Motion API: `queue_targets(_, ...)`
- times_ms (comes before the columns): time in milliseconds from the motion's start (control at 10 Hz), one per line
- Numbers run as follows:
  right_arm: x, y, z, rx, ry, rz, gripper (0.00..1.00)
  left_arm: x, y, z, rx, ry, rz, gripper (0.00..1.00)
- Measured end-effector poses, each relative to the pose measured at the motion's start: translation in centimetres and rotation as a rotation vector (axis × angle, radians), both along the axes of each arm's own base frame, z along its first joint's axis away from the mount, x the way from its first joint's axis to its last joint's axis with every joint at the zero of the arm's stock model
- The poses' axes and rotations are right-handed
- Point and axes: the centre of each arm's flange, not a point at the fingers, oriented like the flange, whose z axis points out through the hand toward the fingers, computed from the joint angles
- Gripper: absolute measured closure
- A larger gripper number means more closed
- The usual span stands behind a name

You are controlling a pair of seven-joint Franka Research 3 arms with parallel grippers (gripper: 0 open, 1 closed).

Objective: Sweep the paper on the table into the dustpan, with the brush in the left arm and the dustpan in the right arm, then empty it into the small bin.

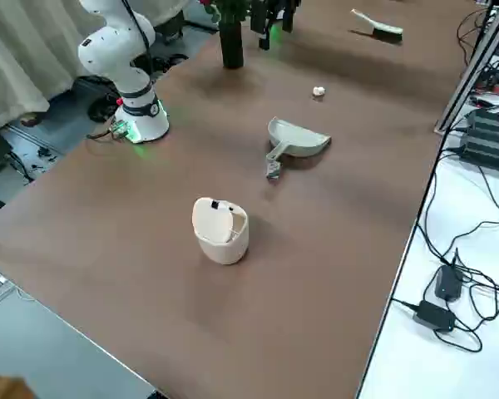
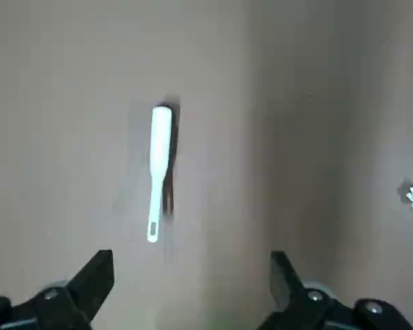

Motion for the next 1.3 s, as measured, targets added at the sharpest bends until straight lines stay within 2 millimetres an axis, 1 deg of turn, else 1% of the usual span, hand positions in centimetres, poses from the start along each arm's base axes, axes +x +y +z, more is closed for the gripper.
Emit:
queue_targets(300, 0.0, 0.0, 0.0, 0.0, 0.001, 0.001, 0.0, -0.1, 0.2, -0.2, 0.003, 0.015, -0.005, 0.0)
queue_targets(400, 0.0, 0.1, 0.0, 0.0, 0.001, 0.001, 0.0, 0.0, 1.1, -0.4, 0.004, 0.021, 0.01, 0.0)
queue_targets(500, 0.0, 0.1, 0.0, 0.0, 0.001, 0.002, 0.0, 0.5, 2.9, -1.1, 0.004, 0.035, 0.042, 0.0)
queue_targets(600, 0.0, 0.1, 0.0, 0.0, 0.002, 0.002, 0.0, 1.1, 4.8, -2.4, 0.003, 0.059, 0.073, 0.0)
queue_targets(700, 0.0, 0.2, 0.0, 0.0, 0.002, 0.004, 0.0, 1.8, 6.5, -4.4, 0.018, 0.093, 0.097, 0.0)
queue_targets(800, 0.0, 0.4, -0.1, 0.0, 0.002, 0.008, 0.0, 2.4, 7.6, -6.9, 0.046, 0.133, 0.107, 0.0)
queue_targets(900, 0.0, 0.5, -0.1, 0.0, 0.007, 0.013, 0.0, 2.9, 7.9, -9.7, 0.063, 0.153, 0.103, 0.0)
queue_targets(1000, -0.1, 0.8, -0.1, 0.0, 0.012, 0.023, 0.0, 3.0, 7.8, -12.8, 0.066, 0.166, 0.096, 0.0)
queue_targets(1100, -0.1, 1.5, -0.2, 0.001, 0.014, 0.06, 0.0, 2.6, 7.8, -15.8, 0.068, 0.183, 0.094, 0.0)
queue_targets(1200, -0.1, 2.5, -0.2, 0.001, 0.016, 0.129, 0.0, 1.9, 8.4, -18.5, 0.069, 0.192, 0.101, 0.0)
queue_targets(1300, -0.1, 3.6, -0.2, 0.002, 0.018, 0.214, 0.0, 1.1, 9.7, -21.5, 0.067, 0.179, 0.12, 0.0)
